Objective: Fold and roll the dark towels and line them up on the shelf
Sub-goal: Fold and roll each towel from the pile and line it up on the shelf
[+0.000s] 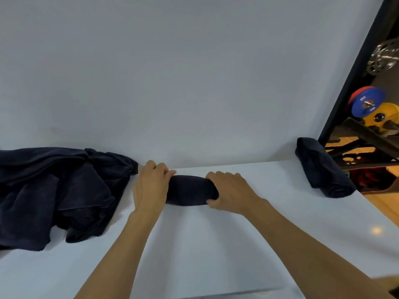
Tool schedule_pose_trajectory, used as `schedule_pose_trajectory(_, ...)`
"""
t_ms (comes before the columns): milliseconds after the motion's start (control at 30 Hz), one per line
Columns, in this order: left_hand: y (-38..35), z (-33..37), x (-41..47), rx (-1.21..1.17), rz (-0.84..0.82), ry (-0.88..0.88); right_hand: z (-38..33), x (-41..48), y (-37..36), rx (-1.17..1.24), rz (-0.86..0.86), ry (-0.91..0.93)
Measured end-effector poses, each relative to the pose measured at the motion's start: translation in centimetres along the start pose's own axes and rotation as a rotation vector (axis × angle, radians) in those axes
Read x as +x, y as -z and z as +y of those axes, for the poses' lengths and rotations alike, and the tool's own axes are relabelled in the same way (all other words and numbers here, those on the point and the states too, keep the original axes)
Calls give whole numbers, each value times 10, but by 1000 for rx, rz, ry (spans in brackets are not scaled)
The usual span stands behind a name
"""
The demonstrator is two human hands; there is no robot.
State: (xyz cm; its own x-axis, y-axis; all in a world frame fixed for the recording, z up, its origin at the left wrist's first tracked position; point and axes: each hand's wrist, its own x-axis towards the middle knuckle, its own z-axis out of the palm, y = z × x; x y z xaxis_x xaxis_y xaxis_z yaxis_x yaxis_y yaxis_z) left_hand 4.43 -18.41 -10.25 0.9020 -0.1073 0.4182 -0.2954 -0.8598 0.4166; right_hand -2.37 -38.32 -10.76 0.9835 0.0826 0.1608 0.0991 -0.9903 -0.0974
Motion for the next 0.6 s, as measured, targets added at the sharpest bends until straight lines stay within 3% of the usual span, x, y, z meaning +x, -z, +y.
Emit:
schedule_pose_trajectory(33,0,5,-10,-40,49,-10,1,1,3,93,-39,-62)
schedule_pose_trajectory(100,-3,18,-28,-178,-2,16,9,-3,9,313,-110,-221)
schedule_pose_trajectory(233,-27,70,-40,-498,-319,42,36,-24,20,816,-83,-516)
schedule_pose_trajectory(333,-43,128,-37,-948,-535,91,65,-43,39,990,50,-629)
schedule_pose_trajectory(467,-80,196,-23,-1312,-705,268,110,-61,63,585,161,-715)
schedule_pose_trajectory(600,-111,242,-13,-1331,-787,364,139,-66,61,74,168,-763)
